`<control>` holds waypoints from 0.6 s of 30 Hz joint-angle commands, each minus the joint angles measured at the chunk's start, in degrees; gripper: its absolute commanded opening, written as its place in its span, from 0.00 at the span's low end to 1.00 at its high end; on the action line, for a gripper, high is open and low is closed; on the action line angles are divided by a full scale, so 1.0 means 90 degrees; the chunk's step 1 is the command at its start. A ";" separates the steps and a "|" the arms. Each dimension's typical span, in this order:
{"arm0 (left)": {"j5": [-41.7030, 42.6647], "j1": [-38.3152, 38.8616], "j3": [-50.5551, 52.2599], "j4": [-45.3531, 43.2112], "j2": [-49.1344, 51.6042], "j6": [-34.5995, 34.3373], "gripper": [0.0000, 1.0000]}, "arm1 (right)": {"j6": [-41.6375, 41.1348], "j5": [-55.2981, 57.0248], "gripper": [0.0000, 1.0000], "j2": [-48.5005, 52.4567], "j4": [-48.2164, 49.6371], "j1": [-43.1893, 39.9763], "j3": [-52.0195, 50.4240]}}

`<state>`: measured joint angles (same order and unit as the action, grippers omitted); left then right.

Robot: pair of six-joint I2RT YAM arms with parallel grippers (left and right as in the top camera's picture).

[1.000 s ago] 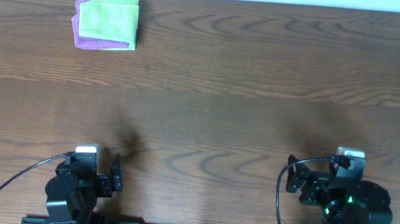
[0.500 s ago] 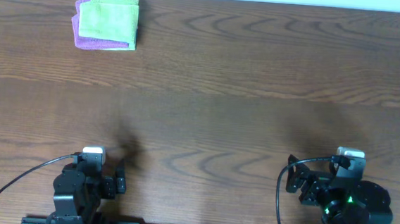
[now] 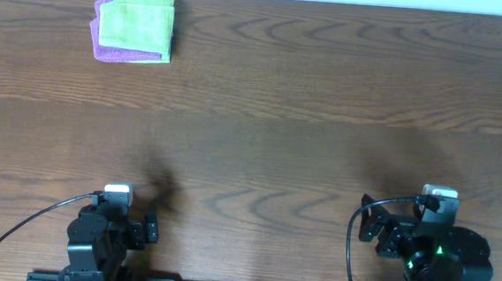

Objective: Fold the cloth

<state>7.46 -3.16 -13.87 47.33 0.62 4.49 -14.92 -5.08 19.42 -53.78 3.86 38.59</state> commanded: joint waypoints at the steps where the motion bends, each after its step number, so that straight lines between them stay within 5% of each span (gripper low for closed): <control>1: -0.0049 0.0039 0.0073 0.0401 -0.0046 -0.0022 0.95 | -0.0100 0.0063 0.99 -0.0027 0.0000 -0.0056 -0.0010; 18: -0.0049 0.0039 0.0073 0.0403 -0.0046 -0.0022 0.95 | 0.0000 0.0593 0.99 -0.0194 -0.0277 -0.0058 -0.0058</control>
<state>7.46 -3.16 -13.87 47.33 0.62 4.47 -14.90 -4.10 19.11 -56.36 3.86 38.59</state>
